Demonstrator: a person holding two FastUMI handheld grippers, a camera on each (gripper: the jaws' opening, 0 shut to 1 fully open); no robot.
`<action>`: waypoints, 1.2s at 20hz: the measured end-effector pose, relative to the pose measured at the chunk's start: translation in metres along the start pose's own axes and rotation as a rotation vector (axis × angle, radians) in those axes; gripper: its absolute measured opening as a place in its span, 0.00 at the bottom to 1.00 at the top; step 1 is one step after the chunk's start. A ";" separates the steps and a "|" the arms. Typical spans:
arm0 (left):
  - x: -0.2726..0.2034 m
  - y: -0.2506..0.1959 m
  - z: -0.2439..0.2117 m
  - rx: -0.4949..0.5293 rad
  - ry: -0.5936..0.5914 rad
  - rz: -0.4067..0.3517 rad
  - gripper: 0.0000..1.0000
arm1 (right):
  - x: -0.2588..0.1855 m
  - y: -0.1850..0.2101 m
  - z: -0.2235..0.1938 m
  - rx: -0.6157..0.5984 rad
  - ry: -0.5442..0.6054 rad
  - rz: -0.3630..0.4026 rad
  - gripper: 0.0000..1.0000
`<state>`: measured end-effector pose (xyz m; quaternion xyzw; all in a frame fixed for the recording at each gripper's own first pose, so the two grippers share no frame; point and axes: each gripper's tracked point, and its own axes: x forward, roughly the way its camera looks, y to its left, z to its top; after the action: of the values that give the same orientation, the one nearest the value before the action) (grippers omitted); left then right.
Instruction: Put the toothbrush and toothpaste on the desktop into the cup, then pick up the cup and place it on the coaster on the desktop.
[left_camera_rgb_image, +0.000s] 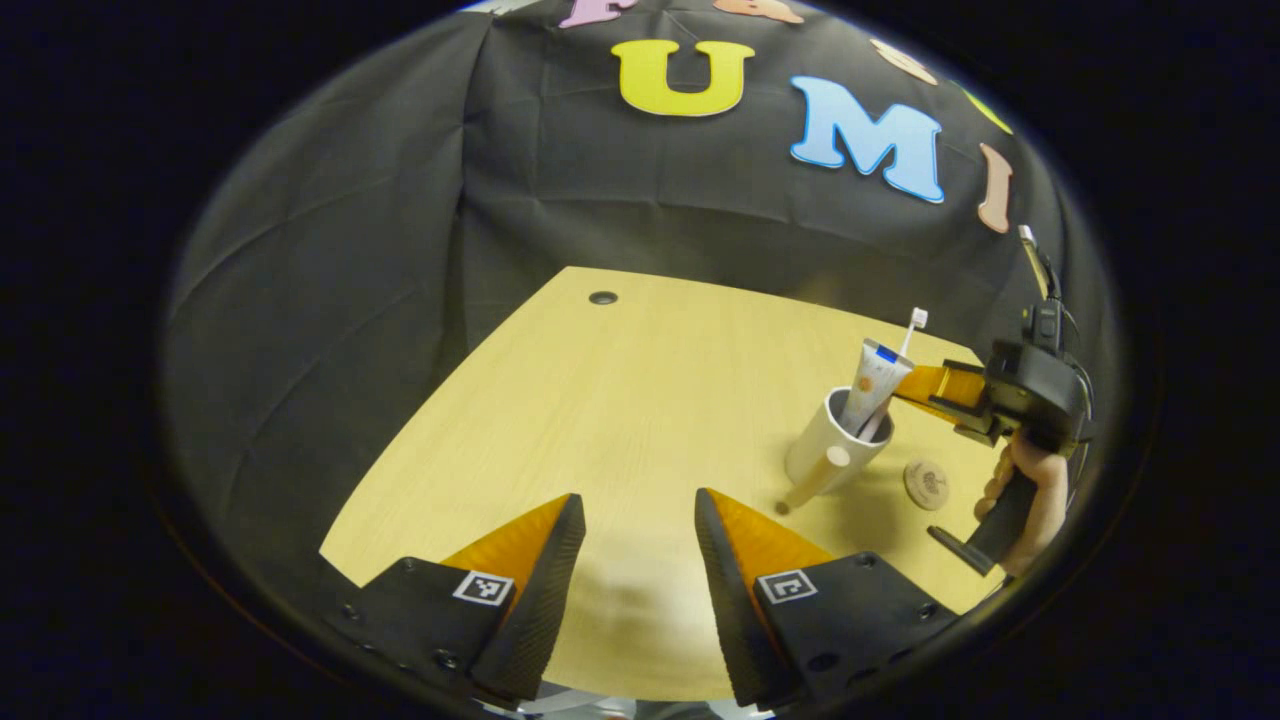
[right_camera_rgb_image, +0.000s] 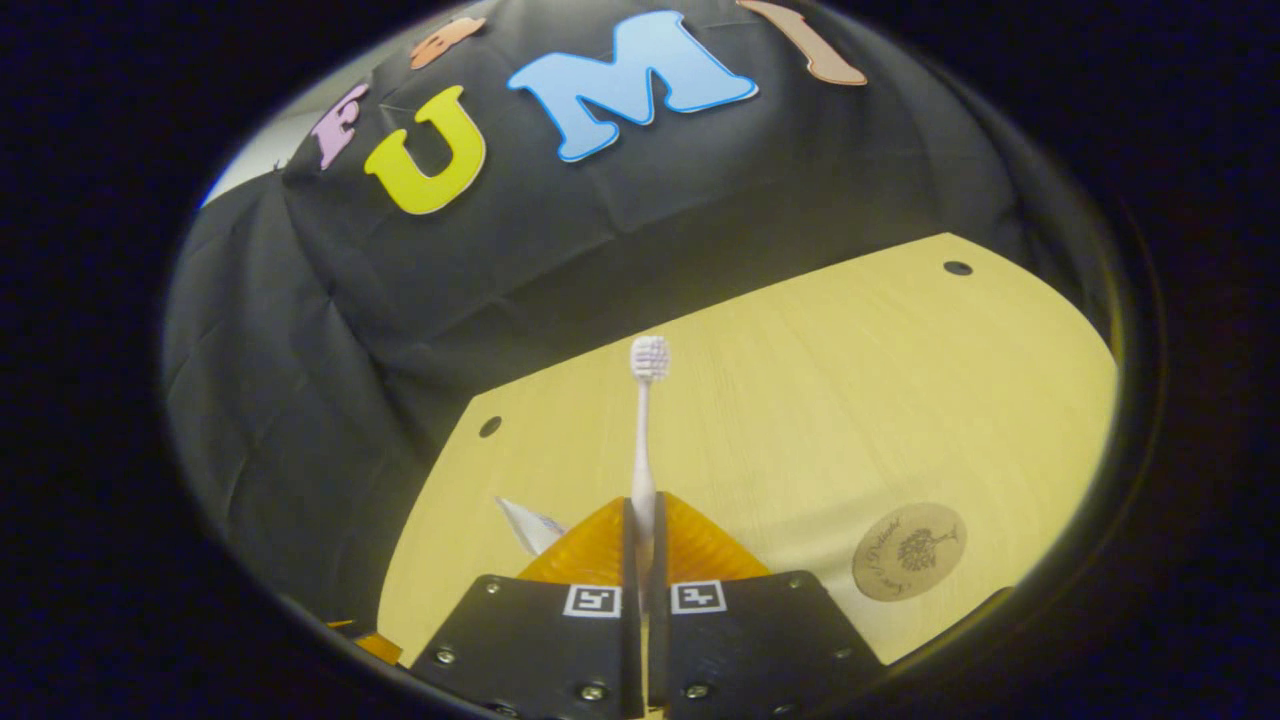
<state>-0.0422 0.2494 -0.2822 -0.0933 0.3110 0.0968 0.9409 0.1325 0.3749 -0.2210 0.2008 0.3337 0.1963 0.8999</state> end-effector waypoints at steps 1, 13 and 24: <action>0.000 -0.004 0.000 0.004 0.000 -0.007 0.74 | 0.003 0.003 -0.002 -0.016 0.000 -0.005 0.04; 0.020 -0.070 0.012 0.091 0.005 -0.180 0.74 | -0.033 0.000 -0.008 -0.085 0.058 0.013 0.51; 0.049 -0.137 0.001 0.350 0.183 -0.422 0.74 | -0.081 -0.087 0.022 0.014 0.025 -0.119 0.57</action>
<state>0.0295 0.1234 -0.2950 -0.0004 0.3802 -0.1653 0.9100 0.1095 0.2565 -0.2064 0.1846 0.3578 0.1424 0.9042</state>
